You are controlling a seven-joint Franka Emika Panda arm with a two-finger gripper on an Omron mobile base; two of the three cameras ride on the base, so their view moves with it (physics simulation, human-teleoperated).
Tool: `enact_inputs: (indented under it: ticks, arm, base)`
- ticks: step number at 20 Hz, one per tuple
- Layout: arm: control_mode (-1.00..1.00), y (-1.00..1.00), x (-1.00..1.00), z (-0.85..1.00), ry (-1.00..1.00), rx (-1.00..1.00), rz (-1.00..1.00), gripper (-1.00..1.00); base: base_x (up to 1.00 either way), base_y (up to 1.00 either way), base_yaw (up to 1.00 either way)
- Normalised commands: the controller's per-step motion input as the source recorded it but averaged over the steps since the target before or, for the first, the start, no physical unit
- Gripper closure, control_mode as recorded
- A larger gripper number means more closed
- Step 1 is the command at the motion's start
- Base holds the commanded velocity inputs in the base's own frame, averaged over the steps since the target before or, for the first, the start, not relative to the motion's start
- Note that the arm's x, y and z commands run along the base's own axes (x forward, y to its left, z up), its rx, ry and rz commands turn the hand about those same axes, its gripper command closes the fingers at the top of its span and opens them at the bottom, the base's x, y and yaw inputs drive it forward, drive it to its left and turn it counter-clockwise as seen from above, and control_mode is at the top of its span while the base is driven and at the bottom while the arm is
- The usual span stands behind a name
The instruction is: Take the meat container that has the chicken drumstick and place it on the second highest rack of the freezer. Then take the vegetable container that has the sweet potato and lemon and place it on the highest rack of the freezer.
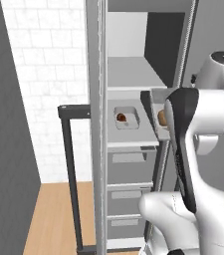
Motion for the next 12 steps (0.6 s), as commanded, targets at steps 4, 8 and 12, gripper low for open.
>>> enact_inputs:
  ticks: [4, 8, 12]
  arm:
    - [-1.00, 0.02, 0.32, 0.63, -0.44, 0.00, 0.00, 1.00]
    - [-1.00, 0.04, 0.50, 0.41, -0.35, 0.00, 0.00, 1.00]
    - [-1.00, 0.00, 0.86, 0.14, -0.16, -0.05, -0.07, 1.00]
  base:
    - [0.00, 0.00, 0.00]
    - [0.00, 0.00, 0.00]
    - [0.00, 0.00, 0.00]
